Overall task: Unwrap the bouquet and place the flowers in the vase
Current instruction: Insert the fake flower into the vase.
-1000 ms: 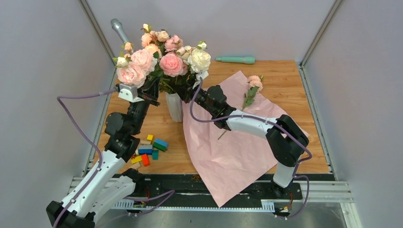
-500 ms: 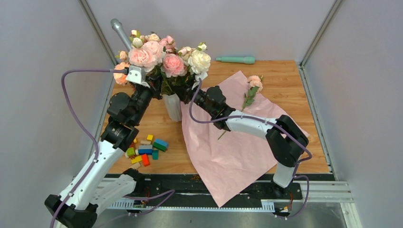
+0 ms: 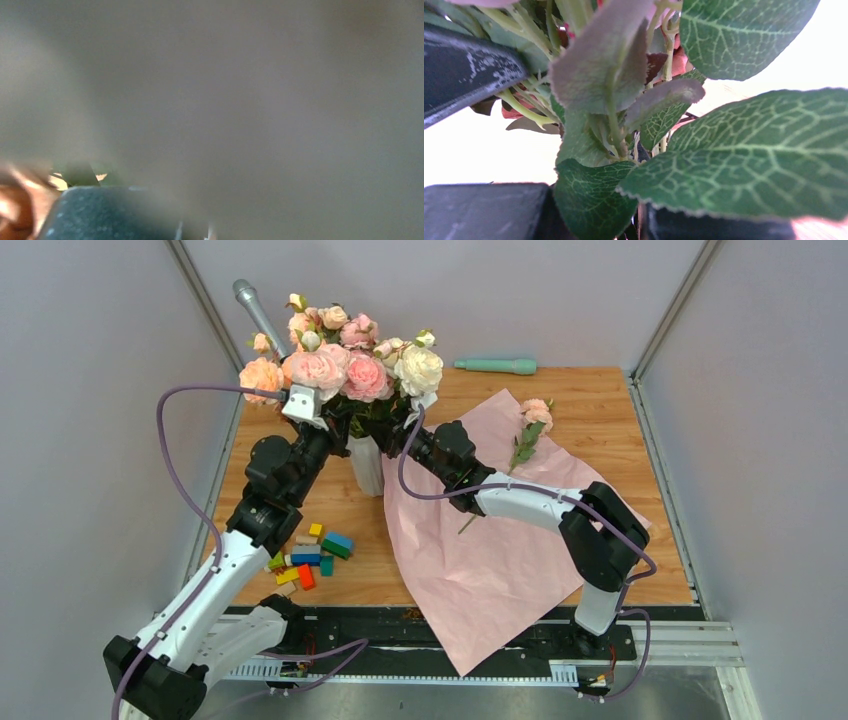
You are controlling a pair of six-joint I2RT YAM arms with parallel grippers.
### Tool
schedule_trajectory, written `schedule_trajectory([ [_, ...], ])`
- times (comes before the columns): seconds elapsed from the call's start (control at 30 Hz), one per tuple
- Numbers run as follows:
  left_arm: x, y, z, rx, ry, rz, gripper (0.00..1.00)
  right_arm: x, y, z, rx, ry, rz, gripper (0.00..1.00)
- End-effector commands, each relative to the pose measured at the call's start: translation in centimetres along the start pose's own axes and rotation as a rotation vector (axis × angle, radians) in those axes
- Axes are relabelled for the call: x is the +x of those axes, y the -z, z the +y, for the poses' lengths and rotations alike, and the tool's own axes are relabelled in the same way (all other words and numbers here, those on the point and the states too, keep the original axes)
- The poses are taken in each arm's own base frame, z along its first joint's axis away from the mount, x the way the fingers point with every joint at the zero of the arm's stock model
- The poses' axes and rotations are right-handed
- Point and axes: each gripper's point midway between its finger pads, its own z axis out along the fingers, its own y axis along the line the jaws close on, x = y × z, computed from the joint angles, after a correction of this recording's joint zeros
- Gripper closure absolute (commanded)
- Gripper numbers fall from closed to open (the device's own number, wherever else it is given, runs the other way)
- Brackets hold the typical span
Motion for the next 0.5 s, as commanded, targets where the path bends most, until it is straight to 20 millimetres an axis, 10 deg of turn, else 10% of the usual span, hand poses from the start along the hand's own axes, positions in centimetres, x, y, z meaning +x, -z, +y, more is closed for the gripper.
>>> schedule_trajectory([
  [0.0, 4.3, 0.3, 0.2, -0.002, 0.008, 0.120, 1.00, 1.3, 0.5, 2.2, -0.056, -0.026, 0.045, 1.00],
  [0.47, 5.6, 0.8, 0.7, -0.019, -0.021, 0.165, 0.91, 1.5, 0.4, 2.1, -0.049, -0.027, 0.050, 1.00],
])
